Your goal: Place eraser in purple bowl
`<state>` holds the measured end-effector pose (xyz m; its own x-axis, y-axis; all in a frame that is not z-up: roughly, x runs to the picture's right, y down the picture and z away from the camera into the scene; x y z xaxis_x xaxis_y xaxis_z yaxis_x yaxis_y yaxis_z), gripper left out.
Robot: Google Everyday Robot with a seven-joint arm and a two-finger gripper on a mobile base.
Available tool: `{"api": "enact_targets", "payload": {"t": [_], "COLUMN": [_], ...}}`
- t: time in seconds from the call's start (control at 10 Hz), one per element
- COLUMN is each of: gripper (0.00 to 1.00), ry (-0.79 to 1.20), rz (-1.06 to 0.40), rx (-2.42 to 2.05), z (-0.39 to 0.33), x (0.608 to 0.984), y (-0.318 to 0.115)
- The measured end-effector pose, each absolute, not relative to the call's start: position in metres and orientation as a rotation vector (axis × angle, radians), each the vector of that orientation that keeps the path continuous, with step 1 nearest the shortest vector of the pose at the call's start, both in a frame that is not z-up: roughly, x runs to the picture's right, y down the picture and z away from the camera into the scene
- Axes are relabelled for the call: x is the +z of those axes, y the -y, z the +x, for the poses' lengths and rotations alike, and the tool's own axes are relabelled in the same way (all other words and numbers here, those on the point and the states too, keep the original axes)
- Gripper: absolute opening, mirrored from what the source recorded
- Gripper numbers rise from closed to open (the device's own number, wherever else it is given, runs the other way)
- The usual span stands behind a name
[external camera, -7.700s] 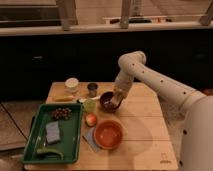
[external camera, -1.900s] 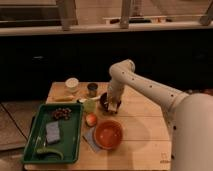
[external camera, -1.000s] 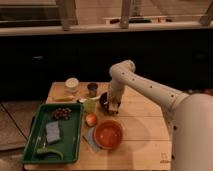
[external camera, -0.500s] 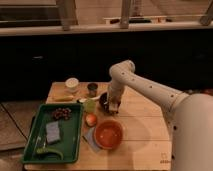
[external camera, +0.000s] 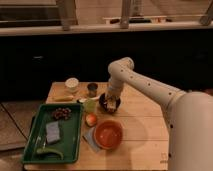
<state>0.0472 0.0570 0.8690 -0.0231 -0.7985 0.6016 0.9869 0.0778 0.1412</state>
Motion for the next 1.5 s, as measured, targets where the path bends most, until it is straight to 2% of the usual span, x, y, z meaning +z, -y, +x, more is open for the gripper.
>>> {"api": "enact_targets", "payload": {"t": [0.1,1.5], "gripper": [0.8,0.8], "ry": [0.63,0.609], "rz": [-0.385,-0.399], "rx": [-1.483,-1.498], "z": [0.047,0.046], "x": [0.869,0.873], "y": [-0.055,-0.022]}}
